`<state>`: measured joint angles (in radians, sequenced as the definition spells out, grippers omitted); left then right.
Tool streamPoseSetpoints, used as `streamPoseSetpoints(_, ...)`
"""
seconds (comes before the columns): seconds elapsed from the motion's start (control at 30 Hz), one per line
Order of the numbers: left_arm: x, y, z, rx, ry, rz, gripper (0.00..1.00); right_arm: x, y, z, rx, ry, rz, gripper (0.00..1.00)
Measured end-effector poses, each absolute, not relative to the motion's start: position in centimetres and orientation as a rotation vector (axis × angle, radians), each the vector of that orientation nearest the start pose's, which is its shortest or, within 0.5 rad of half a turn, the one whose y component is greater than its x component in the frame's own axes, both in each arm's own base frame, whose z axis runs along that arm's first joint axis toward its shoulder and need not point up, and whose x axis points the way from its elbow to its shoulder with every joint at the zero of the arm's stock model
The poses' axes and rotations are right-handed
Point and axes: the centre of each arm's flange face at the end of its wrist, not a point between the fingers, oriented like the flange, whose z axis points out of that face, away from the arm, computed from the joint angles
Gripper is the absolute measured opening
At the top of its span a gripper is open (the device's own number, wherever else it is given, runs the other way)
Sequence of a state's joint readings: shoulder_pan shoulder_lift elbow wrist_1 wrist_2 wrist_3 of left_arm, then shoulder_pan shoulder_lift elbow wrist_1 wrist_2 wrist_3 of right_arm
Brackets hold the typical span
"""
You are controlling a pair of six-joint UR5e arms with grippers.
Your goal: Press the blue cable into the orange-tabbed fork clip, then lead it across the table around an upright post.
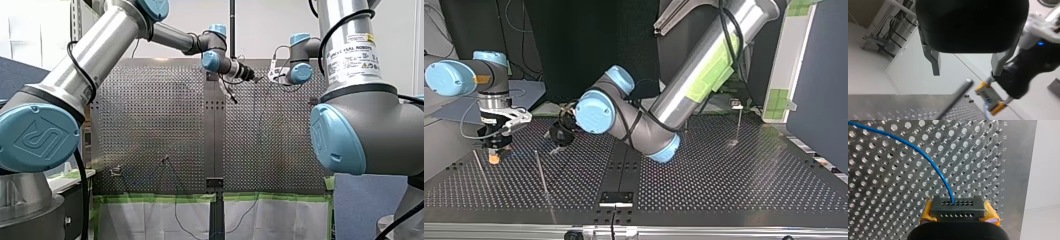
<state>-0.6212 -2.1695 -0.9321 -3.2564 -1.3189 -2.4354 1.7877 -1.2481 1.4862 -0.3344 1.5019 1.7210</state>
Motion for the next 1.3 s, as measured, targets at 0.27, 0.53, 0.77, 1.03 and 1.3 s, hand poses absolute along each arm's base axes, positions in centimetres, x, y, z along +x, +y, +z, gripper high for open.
streamPoseSetpoints(0.27,48.9,-55.1,40.0,-0.014,1.886,-1.393,1.00,27.1,-57.9,38.3,1.287,-1.114,1.577,0.00)
streamPoseSetpoints(0.53,49.5,-56.5,37.6,0.003,1.939,-1.321,1.00,27.1,-57.9,38.3,1.288,-1.113,1.576,0.00)
streamPoseSetpoints(0.77,51.2,-56.7,36.0,-0.008,1.956,-1.218,1.00,27.2,-57.9,38.3,1.289,-1.113,1.576,0.00)
streamPoseSetpoints(1.03,52.0,-57.0,36.4,-0.043,1.914,-1.230,1.00,27.3,-57.9,38.3,1.291,-1.112,1.578,0.00)
streamPoseSetpoints(1.3,52.2,-57.9,36.3,-0.066,1.885,-1.282,1.00,27.4,-57.8,38.3,1.290,-1.111,1.579,0.00)
